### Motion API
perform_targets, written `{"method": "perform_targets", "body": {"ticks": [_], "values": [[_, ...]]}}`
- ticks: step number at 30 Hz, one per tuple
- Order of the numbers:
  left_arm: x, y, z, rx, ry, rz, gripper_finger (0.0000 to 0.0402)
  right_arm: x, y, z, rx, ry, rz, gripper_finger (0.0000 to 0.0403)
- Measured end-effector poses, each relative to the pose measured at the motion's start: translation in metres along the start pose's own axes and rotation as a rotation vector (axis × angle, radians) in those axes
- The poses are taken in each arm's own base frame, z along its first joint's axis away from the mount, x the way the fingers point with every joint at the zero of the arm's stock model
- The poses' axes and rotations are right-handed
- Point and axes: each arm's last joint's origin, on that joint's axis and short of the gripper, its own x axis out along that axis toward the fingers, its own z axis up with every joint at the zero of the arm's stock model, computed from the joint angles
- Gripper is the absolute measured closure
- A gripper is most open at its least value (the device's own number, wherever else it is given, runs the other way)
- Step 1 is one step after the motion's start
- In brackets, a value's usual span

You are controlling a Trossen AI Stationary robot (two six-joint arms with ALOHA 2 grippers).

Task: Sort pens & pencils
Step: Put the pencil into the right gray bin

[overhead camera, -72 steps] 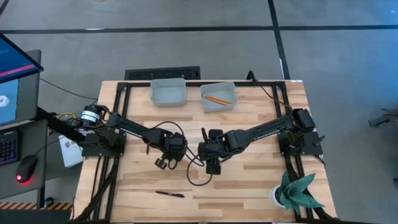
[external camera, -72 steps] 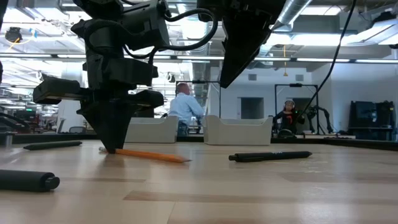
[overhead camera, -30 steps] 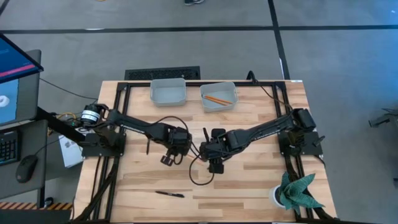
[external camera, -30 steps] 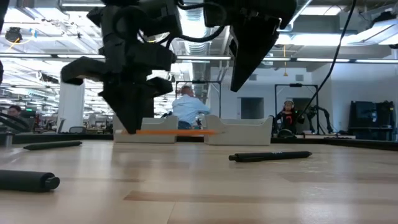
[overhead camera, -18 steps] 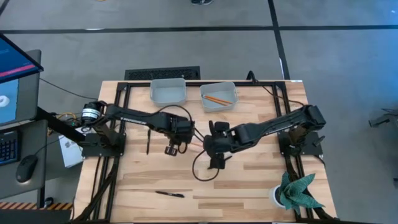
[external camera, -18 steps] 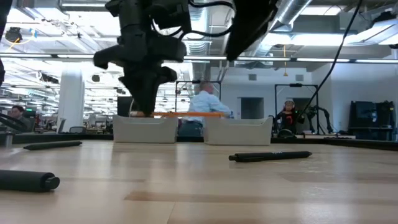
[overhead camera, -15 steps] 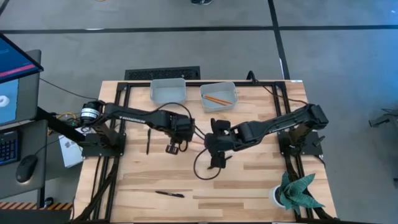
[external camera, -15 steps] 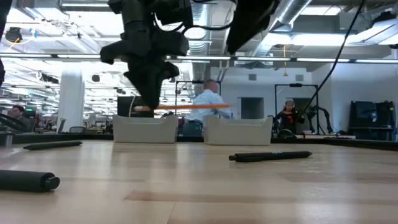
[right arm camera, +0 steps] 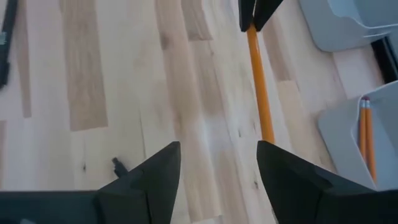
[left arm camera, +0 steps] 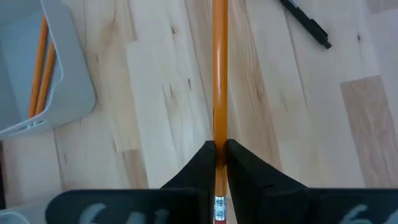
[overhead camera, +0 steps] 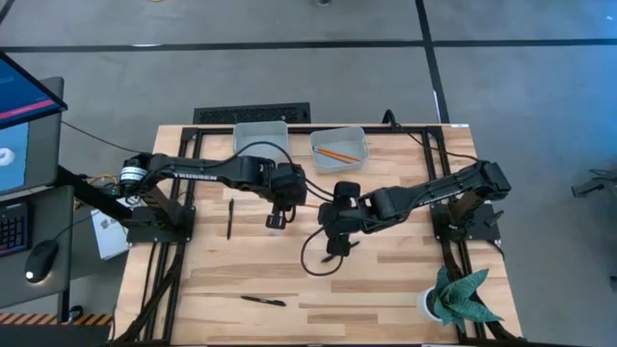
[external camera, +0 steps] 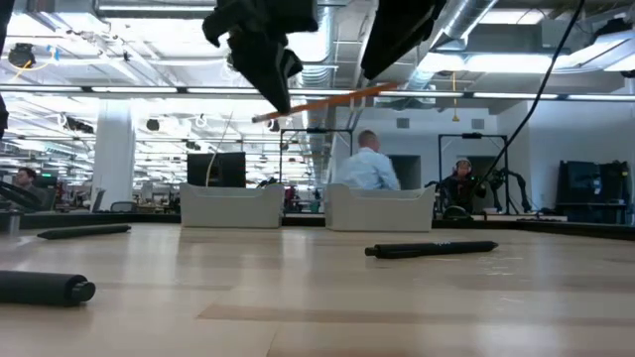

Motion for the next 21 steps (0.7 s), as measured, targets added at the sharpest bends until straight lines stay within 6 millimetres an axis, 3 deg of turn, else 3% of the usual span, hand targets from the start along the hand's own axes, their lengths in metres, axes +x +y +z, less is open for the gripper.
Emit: {"method": "perform_targets", "body": {"ticks": [21], "values": [[-0.0027,-0.0090,-0.0007,-0.037,0.034,-0.034,0.0384,0.0050,-0.0058,-0.0019,-0.052,0.026,-0.092,0.0168]]}}
